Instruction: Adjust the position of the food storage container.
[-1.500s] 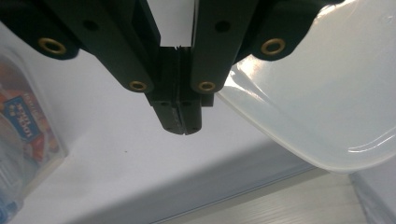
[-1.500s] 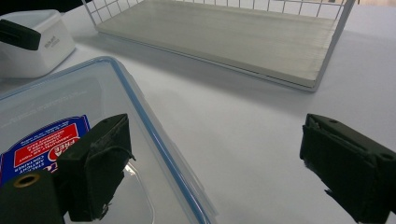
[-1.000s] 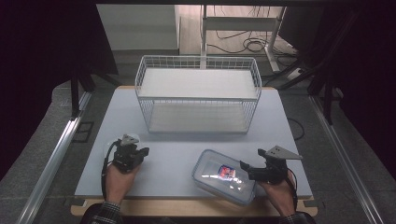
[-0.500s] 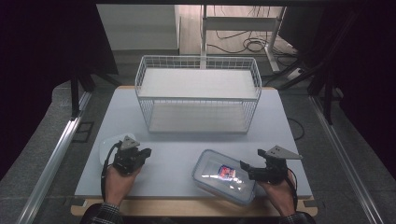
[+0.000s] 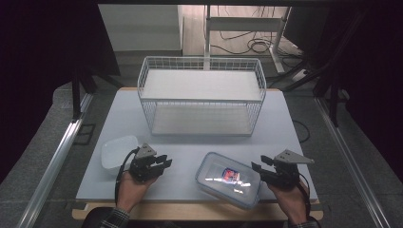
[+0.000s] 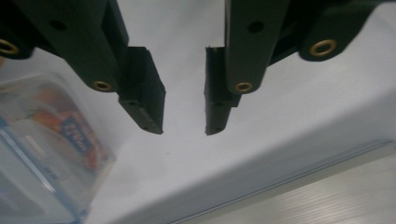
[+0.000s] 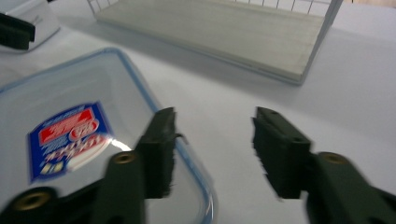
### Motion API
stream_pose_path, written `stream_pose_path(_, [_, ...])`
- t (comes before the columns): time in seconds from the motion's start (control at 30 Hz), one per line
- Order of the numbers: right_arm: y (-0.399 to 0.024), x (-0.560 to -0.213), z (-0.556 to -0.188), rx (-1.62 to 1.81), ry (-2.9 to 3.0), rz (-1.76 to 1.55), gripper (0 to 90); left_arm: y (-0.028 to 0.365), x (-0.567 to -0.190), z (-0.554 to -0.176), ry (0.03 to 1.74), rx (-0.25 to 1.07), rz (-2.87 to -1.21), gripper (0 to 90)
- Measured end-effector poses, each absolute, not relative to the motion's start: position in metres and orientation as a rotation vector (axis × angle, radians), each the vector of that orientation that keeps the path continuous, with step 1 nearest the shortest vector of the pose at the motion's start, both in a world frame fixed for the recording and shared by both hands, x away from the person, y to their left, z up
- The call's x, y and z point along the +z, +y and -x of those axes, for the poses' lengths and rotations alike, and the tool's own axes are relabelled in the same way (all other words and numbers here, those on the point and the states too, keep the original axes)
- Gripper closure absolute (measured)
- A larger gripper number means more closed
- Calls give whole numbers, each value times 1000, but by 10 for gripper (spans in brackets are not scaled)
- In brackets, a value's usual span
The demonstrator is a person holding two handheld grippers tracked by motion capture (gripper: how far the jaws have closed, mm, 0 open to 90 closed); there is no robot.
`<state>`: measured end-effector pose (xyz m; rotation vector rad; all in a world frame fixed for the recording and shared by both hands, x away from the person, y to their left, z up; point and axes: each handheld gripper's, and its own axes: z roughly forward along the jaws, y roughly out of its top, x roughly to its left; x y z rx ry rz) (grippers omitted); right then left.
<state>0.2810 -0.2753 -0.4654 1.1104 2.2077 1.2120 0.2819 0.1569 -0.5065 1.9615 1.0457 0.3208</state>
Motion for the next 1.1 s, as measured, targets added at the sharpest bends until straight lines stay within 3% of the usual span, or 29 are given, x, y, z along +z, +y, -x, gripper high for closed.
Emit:
stream_pose_path(0.07, [-279, -462, -272, 1194, 2223, -1094, 681, 153, -506, -281, 1022, 295, -1960, 766])
stream_pose_path(0.1, [-279, -462, -272, 1194, 2223, -1094, 681, 153, -506, -281, 1022, 295, -1960, 789])
stream_pose_path(0.13, [-284, -457, -262, 1191, 2224, -1084, 783, 147, -506, -281, 999, 269, -1954, 819])
stream_pose_path(0.17, [-285, -456, -259, 1190, 2223, -1084, 828, 143, -506, -280, 984, 248, -1953, 850])
stream_pose_path(0.23, [-289, -454, -250, 1186, 2228, -1097, 886, 134, -507, -280, 955, 219, -1967, 883])
stream_pose_path(0.67, [-303, -482, -217, 1045, 2364, -1237, 890, 89, -517, -277, 858, 169, -2067, 900])
stream_pose_path(1.1, [-282, -488, -233, 965, 2402, -1234, 890, 81, -520, -277, 911, 165, -2094, 900])
